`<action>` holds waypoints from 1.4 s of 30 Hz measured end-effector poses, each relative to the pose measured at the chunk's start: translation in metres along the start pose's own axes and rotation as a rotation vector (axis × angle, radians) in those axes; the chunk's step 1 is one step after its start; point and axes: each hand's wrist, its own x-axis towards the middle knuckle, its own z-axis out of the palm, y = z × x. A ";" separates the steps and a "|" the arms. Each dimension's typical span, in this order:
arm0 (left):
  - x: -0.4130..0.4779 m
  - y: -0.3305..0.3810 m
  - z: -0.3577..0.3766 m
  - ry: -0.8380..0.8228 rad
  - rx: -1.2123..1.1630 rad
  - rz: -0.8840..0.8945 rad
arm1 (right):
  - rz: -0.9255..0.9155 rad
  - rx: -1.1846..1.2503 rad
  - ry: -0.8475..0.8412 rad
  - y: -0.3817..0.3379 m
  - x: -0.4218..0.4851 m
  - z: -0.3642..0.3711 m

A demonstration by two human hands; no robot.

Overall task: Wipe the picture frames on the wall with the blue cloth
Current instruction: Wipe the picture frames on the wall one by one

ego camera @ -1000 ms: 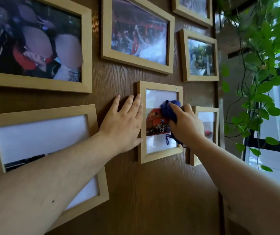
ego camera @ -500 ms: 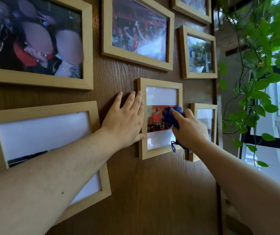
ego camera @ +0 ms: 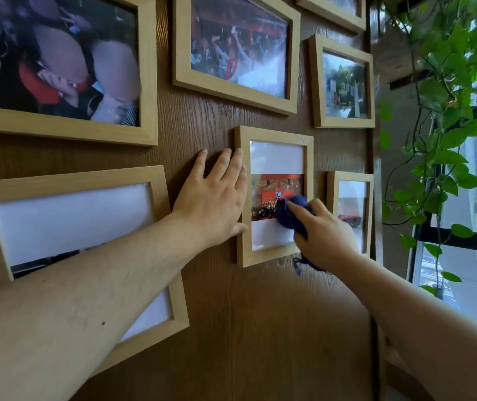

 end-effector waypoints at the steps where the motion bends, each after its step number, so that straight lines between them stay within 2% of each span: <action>1: 0.000 0.000 0.000 -0.004 -0.002 -0.003 | -0.072 0.025 -0.011 -0.008 -0.004 0.001; 4: 0.000 0.002 -0.001 -0.014 -0.003 -0.013 | -0.267 0.049 -0.020 -0.029 -0.013 0.003; 6: 0.001 0.002 -0.002 -0.015 -0.008 -0.022 | -0.303 0.066 -0.039 -0.027 -0.011 0.000; 9: 0.000 0.001 -0.003 -0.024 -0.034 -0.033 | -0.266 0.060 -0.054 -0.008 -0.007 -0.002; 13: 0.000 0.002 -0.003 -0.019 -0.059 -0.040 | -0.048 -0.016 -0.038 0.017 -0.009 0.001; 15: 0.000 0.003 -0.003 -0.020 -0.061 -0.044 | -0.004 -0.064 -0.077 0.016 -0.013 0.003; 25: 0.000 0.007 -0.004 -0.039 -0.056 -0.061 | -0.196 0.207 -0.213 -0.041 -0.021 -0.008; 38: -0.001 0.006 -0.003 -0.041 -0.084 -0.059 | -0.084 -0.096 -0.271 0.027 -0.020 -0.007; 42: -0.007 0.006 -0.004 -0.029 -0.118 -0.059 | -0.081 -0.151 -0.179 0.023 -0.029 -0.023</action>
